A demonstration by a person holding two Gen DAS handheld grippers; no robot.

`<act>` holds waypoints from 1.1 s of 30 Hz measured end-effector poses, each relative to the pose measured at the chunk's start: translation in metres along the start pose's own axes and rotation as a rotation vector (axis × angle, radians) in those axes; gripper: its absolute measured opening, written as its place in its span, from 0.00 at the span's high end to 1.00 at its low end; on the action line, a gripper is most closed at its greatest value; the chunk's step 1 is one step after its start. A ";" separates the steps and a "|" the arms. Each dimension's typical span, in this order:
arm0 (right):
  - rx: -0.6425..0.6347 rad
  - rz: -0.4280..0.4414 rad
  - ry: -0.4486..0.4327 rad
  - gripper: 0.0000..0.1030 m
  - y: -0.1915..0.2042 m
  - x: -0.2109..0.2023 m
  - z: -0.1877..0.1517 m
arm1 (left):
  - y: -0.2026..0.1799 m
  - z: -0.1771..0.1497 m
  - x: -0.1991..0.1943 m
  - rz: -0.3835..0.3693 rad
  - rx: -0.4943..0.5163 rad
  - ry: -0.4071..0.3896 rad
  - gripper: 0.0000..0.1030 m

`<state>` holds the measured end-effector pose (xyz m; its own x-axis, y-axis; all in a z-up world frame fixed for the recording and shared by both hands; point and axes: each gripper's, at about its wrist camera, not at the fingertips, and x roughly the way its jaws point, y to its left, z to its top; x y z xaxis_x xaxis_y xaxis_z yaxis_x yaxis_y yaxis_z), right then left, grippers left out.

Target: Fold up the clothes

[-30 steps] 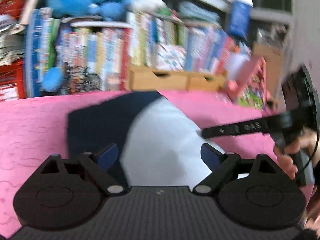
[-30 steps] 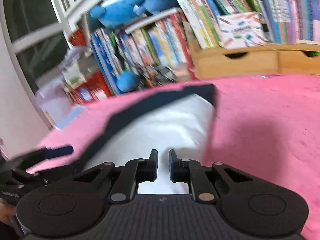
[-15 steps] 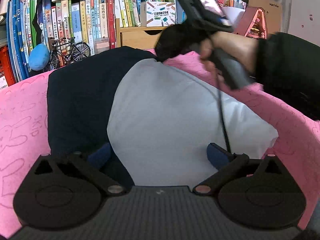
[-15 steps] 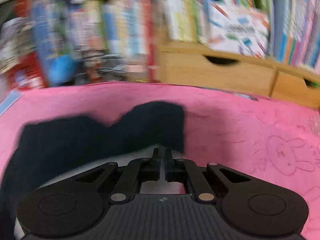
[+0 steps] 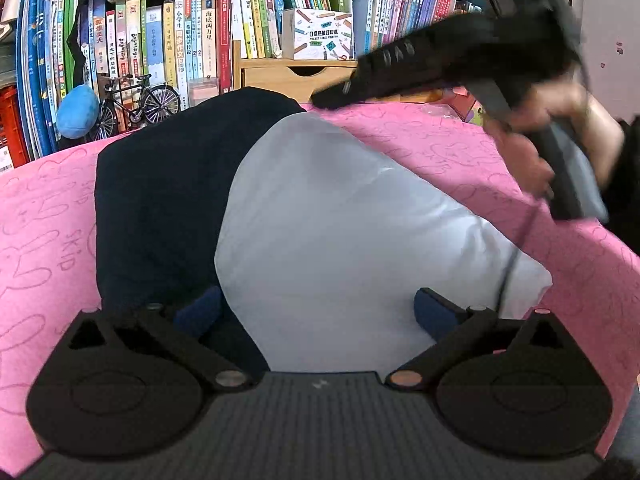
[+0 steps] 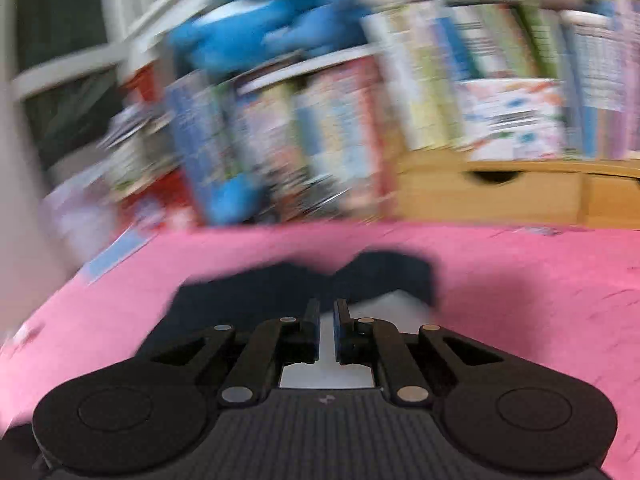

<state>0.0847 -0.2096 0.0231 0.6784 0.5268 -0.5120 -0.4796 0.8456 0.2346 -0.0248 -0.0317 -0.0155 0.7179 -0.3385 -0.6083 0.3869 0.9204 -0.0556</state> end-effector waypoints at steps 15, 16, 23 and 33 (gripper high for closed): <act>0.085 -0.147 0.131 0.97 -0.032 0.111 0.037 | 0.006 -0.001 -0.003 -0.054 -0.052 -0.021 0.00; 0.096 -0.139 0.120 0.93 -0.033 0.098 0.035 | 0.008 -0.001 -0.003 -0.061 -0.057 -0.023 0.00; 0.030 -0.023 -0.020 0.55 -0.001 -0.058 -0.019 | 0.017 -0.003 -0.008 -0.096 -0.089 -0.042 0.00; -0.393 -0.394 -0.058 0.25 0.094 -0.156 -0.148 | 0.007 -0.013 -0.027 -0.032 -0.024 -0.025 0.00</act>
<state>-0.1480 -0.2253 0.0029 0.8724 0.1909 -0.4501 -0.3476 0.8896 -0.2963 -0.0490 -0.0134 -0.0092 0.7198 -0.3725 -0.5858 0.3962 0.9133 -0.0940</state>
